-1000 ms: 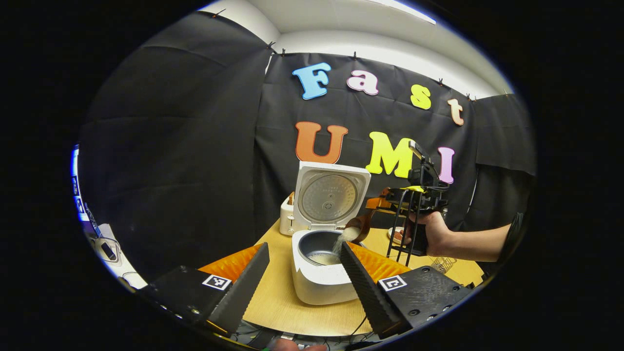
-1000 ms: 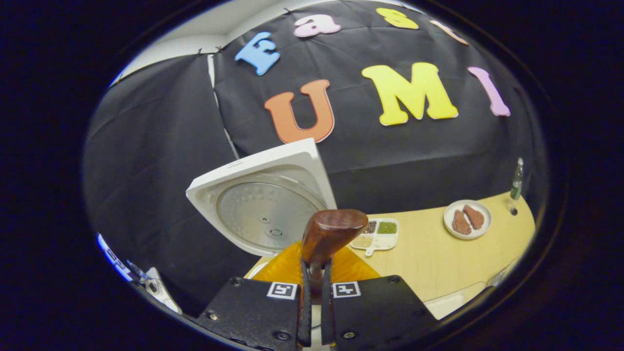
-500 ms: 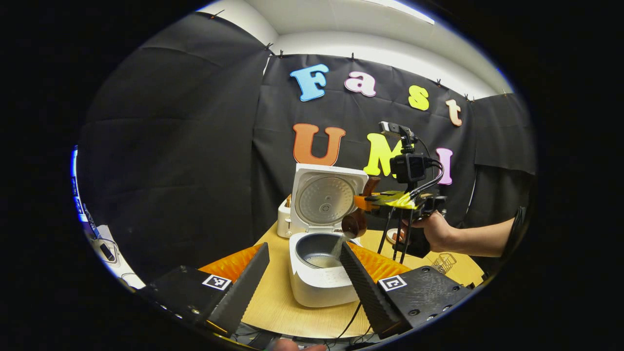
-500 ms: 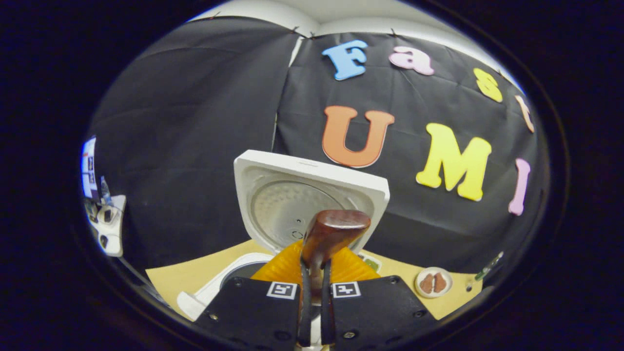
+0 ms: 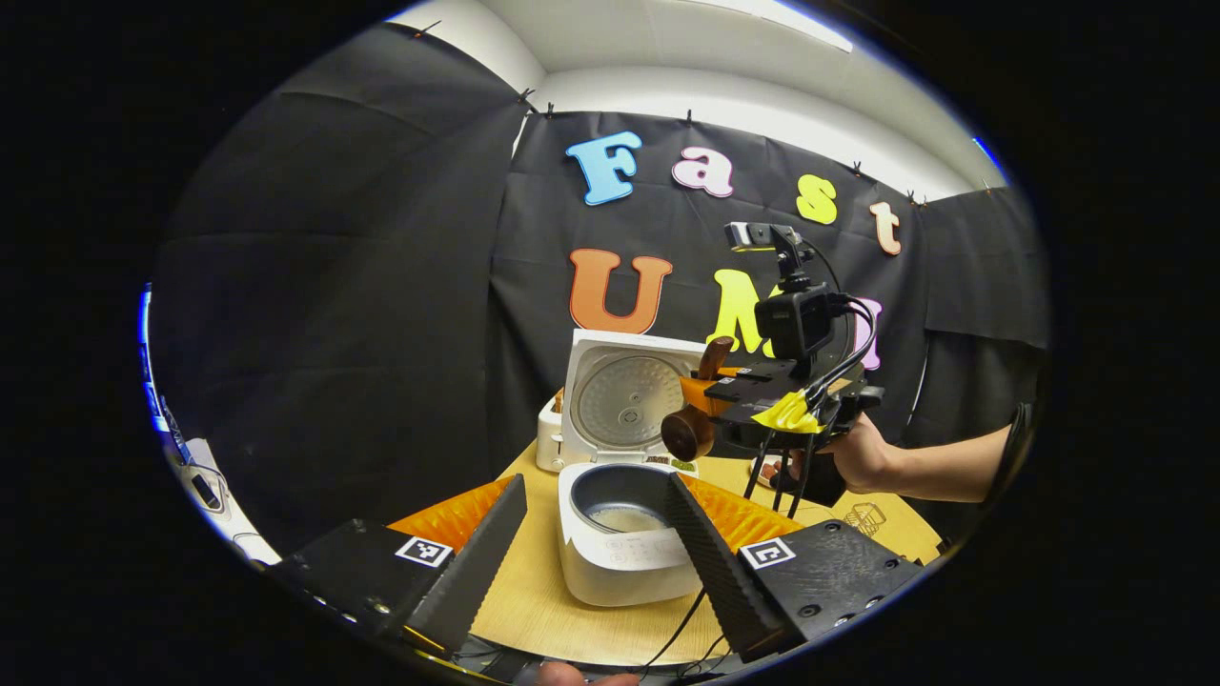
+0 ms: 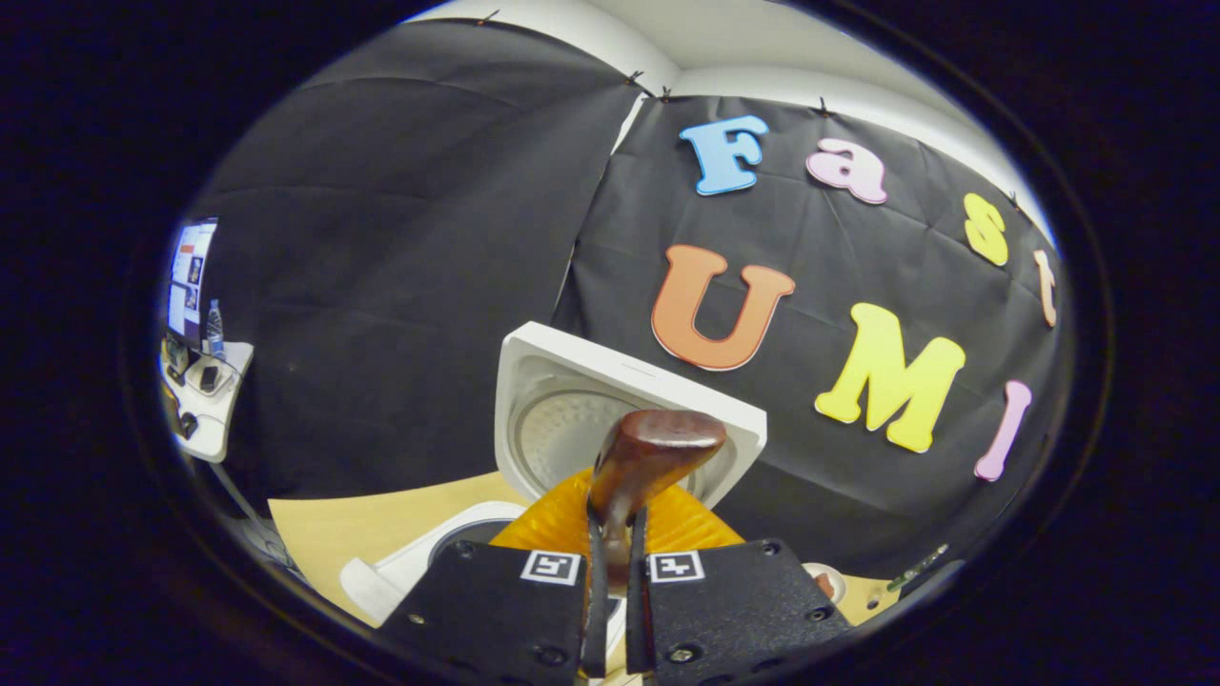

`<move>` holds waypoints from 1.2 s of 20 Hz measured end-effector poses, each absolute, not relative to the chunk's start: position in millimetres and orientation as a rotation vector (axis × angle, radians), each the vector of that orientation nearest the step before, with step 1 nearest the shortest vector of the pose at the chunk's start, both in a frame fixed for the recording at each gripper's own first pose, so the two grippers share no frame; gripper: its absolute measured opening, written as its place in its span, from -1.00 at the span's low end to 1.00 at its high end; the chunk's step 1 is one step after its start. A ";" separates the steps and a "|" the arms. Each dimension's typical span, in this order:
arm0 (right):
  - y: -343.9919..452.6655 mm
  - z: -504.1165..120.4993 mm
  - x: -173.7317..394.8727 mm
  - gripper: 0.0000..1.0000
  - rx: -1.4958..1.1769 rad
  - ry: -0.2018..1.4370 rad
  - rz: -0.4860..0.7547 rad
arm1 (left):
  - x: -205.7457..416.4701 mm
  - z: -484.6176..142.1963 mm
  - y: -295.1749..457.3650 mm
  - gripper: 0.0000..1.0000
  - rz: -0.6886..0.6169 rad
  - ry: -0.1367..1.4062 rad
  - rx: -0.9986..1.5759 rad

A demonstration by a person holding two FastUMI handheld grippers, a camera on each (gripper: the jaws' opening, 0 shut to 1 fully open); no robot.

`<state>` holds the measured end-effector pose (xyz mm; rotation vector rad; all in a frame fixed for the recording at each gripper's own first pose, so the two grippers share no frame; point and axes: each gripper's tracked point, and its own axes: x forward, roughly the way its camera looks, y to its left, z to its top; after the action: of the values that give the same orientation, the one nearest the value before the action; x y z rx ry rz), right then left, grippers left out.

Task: Close the left gripper, press the button to open the rice cooker; take a wooden spoon from the chopstick holder with the right hand, scoop a spoonful of rice and pour it into the rice cooker, then put the wooden spoon back into the chopstick holder.

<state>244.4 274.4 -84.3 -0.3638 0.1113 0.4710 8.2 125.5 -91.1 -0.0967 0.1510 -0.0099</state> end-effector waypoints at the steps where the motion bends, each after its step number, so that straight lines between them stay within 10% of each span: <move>1: 270.2 -78.8 240.3 -0.74 -0.333 0.114 0.472 | 8.7 -89.9 125.9 0.89 -0.007 0.151 -0.095; 14: 93.8 19.4 187.0 -0.75 0.329 0.180 0.391 | 29.1 -52.8 80.5 0.89 -0.058 0.135 -0.048; 24: -165.6 -54.1 183.0 -0.74 0.333 0.251 0.043 | 95.2 -22.9 0.4 0.88 -0.051 0.097 -0.096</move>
<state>183.0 -165.6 -54.1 0.3334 0.2505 0.0431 95.2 0.4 -22.9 -0.0963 0.0974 -0.0507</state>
